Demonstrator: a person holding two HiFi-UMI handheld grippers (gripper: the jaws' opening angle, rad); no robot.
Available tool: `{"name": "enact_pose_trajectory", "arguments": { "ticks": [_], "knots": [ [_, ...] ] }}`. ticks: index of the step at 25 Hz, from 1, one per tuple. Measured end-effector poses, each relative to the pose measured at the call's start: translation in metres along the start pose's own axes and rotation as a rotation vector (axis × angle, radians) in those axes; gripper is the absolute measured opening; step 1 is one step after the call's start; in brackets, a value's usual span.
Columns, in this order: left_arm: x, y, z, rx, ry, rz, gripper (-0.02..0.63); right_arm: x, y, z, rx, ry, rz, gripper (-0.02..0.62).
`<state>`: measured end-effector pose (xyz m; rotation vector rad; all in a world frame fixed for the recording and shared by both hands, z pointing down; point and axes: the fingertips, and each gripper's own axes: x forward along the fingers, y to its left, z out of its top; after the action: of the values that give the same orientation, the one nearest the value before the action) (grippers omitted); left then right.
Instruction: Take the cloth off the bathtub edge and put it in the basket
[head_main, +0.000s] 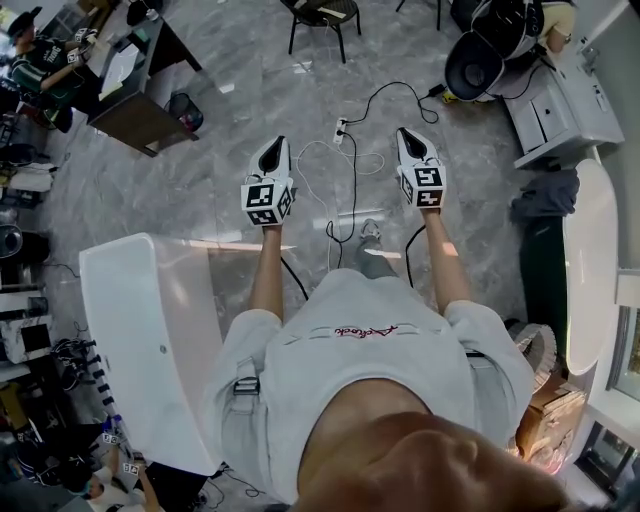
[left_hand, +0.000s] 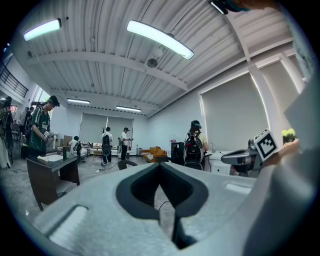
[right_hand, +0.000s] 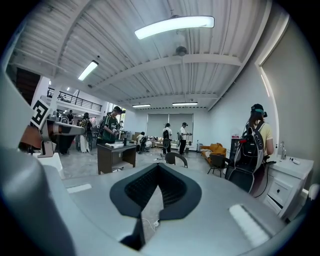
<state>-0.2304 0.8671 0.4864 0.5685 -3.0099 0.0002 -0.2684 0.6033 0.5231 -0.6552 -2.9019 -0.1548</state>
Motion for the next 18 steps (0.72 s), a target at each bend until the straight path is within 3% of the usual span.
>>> {"name": "enact_pose_trajectory", "arguments": {
  "ticks": [18],
  "knots": [
    [0.168,0.018,0.048,0.022,-0.031,0.045,0.0,0.136,-0.102,0.046,-0.011,-0.04,0.062,0.006]
  ]
}}
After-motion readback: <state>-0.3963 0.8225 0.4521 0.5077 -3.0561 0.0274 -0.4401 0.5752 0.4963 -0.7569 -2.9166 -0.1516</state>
